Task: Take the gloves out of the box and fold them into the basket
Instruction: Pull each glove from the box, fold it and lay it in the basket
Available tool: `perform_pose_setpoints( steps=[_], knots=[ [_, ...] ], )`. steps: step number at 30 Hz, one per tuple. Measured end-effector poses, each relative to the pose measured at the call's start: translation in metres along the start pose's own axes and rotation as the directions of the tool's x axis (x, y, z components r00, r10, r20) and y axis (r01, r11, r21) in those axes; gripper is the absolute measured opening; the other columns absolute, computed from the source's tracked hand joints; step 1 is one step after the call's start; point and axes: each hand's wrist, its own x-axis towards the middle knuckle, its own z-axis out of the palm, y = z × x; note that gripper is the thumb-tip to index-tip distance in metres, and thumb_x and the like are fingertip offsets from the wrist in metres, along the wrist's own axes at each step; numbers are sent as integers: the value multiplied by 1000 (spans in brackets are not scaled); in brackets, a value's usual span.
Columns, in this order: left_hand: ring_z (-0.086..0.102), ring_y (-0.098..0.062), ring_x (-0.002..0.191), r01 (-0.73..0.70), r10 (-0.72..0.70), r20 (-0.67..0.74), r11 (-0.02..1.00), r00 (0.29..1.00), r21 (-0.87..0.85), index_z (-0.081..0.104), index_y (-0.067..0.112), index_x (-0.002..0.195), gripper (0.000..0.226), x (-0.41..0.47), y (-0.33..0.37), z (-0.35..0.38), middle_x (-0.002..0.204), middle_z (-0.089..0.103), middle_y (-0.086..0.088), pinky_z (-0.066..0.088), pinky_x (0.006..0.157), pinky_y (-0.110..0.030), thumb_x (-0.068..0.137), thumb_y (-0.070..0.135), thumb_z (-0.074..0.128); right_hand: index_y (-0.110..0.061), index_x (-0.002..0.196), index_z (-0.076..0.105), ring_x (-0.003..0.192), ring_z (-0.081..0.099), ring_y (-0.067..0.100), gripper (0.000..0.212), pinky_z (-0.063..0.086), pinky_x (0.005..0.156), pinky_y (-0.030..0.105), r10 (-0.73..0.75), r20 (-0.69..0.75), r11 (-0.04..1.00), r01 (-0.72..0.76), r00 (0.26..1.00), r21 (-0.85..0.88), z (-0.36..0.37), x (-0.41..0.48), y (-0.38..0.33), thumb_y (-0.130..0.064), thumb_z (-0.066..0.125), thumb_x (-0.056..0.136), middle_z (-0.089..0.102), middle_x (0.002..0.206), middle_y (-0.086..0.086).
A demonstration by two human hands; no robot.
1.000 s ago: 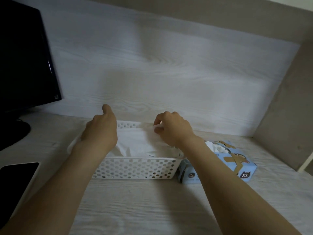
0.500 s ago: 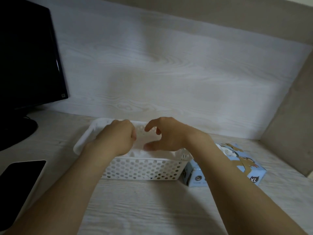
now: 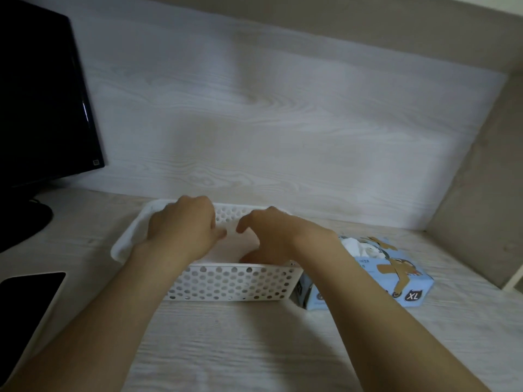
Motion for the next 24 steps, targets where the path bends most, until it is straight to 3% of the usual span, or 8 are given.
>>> perform_pose_setpoints(
  steps=[2, 4, 6, 9, 12, 17, 21, 24],
  knots=[
    [65, -27, 78, -65, 62, -218, 998, 974, -4, 72, 28, 91, 24, -3, 9, -2, 89, 68, -1, 56, 69, -37, 101, 46, 59, -26, 146, 59, 131, 56, 21, 52, 46, 105, 34, -46, -175, 994, 62, 984, 88, -7, -11, 5, -37, 73, 97, 59, 146, 3],
    [64, -27, 75, -157, 131, -355, 986, 926, -46, 69, 30, 95, 24, -10, 24, -2, 85, 69, 1, 54, 65, -37, 104, 43, 51, -24, 131, 71, 106, 61, 13, 34, 49, 93, 28, -44, -377, 981, 111, 925, 157, -8, -24, 16, -17, 64, 98, 69, 127, 3],
    [62, -26, 70, -236, 192, -408, 970, 893, -60, 66, 29, 96, 25, -20, 40, 2, 78, 68, 3, 53, 62, -37, 103, 44, 47, -22, 111, 79, 88, 63, 9, 33, 54, 81, 27, 29, -530, 966, 113, 847, 233, -4, -36, 32, -7, 58, 91, 74, 106, -2],
    [59, -26, 57, -377, 316, -483, 926, 816, -33, 62, 26, 89, 29, -34, 63, 14, 65, 63, 4, 50, 55, -35, 104, 40, 42, -20, 91, 79, 75, 59, 5, 32, 49, 71, 23, 160, -631, 947, 61, 759, 314, 6, -53, 59, -1, 54, 81, 70, 86, -9],
    [57, -23, 48, -494, 419, -564, 869, 712, 23, 62, 24, 83, 33, -41, 82, 29, 59, 59, 7, 46, 50, -31, 102, 39, 40, -20, 87, 76, 77, 61, 6, 30, 51, 72, 30, 266, -612, 924, -17, 745, 382, 15, -72, 89, -1, 56, 75, 68, 83, -10],
    [58, -18, 48, -609, 563, -527, 786, 637, 102, 73, 26, 87, 39, -51, 105, 55, 60, 62, 8, 40, 46, -26, 100, 47, 43, -34, 102, 74, 92, 66, 6, 32, 53, 83, 32, 292, -495, 901, -62, 818, 430, 34, -101, 122, -42, 65, 73, 71, 96, -16],
    [57, -16, 52, -644, 642, -500, 738, 582, 199, 76, 27, 88, 39, -54, 110, 66, 69, 58, 7, 29, 48, -24, 94, 55, 49, -35, 99, 77, 93, 66, 0, 27, 55, 76, 22, 281, -458, 836, 19, 843, 549, 42, -105, 130, -41, 65, 75, 73, 99, -14],
    [58, -14, 54, -633, 676, -454, 725, 581, 269, 78, 29, 94, 50, -53, 110, 70, 79, 59, 6, 28, 50, -26, 92, 64, 42, -31, 97, 79, 90, 66, 1, 14, 56, 76, 27, 254, -432, 836, 28, 866, 547, 45, -102, 134, -28, 71, 86, 74, 97, -15]
  ],
)
